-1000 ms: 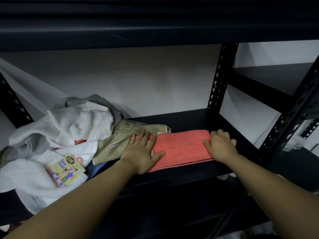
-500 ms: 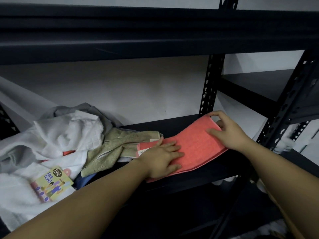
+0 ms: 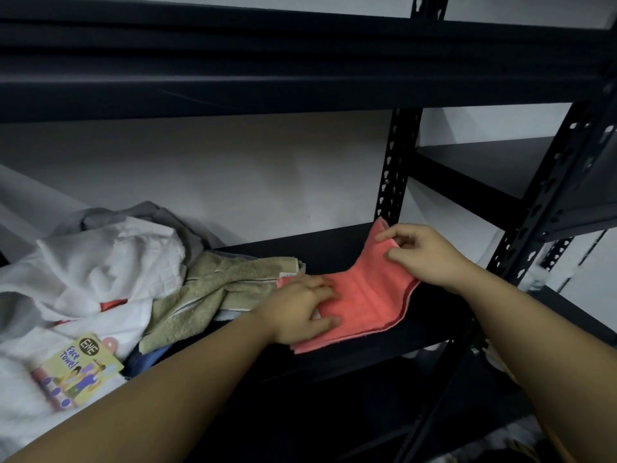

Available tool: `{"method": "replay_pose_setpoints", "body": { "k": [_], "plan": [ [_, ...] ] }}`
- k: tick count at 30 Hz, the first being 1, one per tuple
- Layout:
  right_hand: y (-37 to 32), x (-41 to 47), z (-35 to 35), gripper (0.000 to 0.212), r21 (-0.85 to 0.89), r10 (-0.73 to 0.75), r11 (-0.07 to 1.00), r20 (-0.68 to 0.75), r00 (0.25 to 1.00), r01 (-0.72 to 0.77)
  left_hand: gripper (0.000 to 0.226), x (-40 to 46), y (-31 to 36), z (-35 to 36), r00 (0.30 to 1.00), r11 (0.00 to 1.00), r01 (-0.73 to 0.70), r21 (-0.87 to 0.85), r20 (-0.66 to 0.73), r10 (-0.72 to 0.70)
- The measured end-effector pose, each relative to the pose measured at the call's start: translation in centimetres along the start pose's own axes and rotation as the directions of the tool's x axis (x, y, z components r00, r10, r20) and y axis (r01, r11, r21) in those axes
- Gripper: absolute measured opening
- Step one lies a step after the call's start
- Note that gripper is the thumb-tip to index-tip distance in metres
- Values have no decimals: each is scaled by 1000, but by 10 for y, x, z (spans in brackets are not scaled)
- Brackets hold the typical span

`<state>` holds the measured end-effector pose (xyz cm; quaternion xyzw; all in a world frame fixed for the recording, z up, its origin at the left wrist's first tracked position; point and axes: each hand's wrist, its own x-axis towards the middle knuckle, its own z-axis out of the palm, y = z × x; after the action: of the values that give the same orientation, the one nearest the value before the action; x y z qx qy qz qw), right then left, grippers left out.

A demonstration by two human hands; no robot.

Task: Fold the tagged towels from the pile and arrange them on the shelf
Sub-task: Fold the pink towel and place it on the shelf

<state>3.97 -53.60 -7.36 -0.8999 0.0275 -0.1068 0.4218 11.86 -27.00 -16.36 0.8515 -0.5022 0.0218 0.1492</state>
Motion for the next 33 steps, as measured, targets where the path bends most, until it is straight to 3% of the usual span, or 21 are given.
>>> {"method": "replay_pose_setpoints", "body": {
  "k": [5, 15, 19, 23, 26, 29, 31, 33],
  "plan": [
    [-33, 4, 43, 33, -75, -36, 996, 163, 986, 49, 55, -53, -28, -10, 974, 999, 46, -27, -221, -51],
    [-45, 5, 131, 37, -236, 12, 969, 323, 946, 69, 74, -82, -27, 2, 959, 974, 131, -182, -227, -172],
    [-48, 2, 139, 41, -218, -18, 972, 307, 952, 88, 72, -84, -26, 2, 951, 959, 166, -232, -218, -217],
    [-45, -5, 145, 42, -223, -37, 968, 314, 949, 112, 87, -84, -25, 0, 940, 934, 185, -307, -224, -259],
    [-36, -9, 147, 43, -123, -80, 985, 313, 946, 124, 101, -84, -27, 2, 936, 919, 153, -365, -244, -253],
    [-30, -10, 143, 31, -12, -107, 994, 215, 971, 112, 104, -85, -30, 3, 939, 922, 149, -357, -241, -244],
    [-23, -7, 137, 29, -96, -130, 986, 93, 987, 139, 99, -85, -30, 4, 948, 932, 153, -327, -218, -232],
    [-14, -1, 130, 47, -332, -126, 934, 47, 991, 135, 94, -84, -31, 5, 951, 940, 158, -303, -211, -228]
  ]
}}
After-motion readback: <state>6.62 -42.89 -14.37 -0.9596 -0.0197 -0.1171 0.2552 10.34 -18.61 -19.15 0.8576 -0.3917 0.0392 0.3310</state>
